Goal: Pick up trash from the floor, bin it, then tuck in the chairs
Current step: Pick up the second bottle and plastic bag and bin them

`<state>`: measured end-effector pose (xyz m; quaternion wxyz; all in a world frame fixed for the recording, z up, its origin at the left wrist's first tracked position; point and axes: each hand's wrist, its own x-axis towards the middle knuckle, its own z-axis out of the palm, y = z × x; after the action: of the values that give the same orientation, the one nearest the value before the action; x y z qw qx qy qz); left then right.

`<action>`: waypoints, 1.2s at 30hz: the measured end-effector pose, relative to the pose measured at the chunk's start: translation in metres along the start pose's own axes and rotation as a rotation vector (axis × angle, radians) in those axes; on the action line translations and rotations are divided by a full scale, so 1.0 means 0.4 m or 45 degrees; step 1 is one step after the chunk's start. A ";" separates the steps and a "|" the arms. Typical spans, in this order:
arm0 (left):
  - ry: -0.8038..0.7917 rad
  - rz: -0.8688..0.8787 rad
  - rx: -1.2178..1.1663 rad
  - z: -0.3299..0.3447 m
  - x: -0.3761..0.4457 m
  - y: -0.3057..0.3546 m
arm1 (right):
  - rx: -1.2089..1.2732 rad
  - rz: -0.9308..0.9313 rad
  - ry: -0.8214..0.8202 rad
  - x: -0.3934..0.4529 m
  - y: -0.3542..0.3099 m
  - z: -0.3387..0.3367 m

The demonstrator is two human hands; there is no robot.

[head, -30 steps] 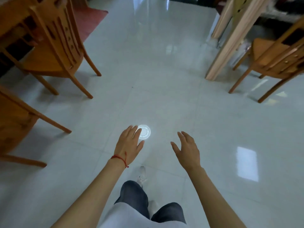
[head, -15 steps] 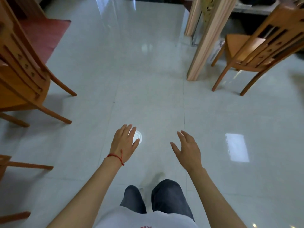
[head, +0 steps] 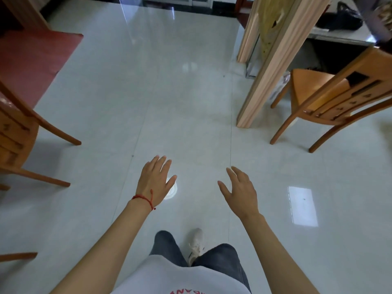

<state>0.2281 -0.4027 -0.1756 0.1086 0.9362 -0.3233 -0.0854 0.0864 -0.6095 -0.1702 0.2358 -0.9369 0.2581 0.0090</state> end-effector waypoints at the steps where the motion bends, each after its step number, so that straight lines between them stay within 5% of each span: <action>1: 0.006 -0.005 -0.002 -0.007 0.036 0.002 | -0.005 -0.004 -0.012 0.038 0.005 -0.011; 21: -0.069 0.029 -0.021 -0.122 0.919 -0.139 | 0.005 -0.017 -0.001 0.938 -0.081 -0.109; 36: -0.070 -0.163 -0.044 -0.150 1.493 -0.147 | 0.008 -0.122 -0.151 1.566 -0.031 -0.217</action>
<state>0.7400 -0.7214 -0.1867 0.1102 0.9502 -0.2641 -0.1233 0.6261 -0.9390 -0.1745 0.2537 -0.9452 0.1986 0.0522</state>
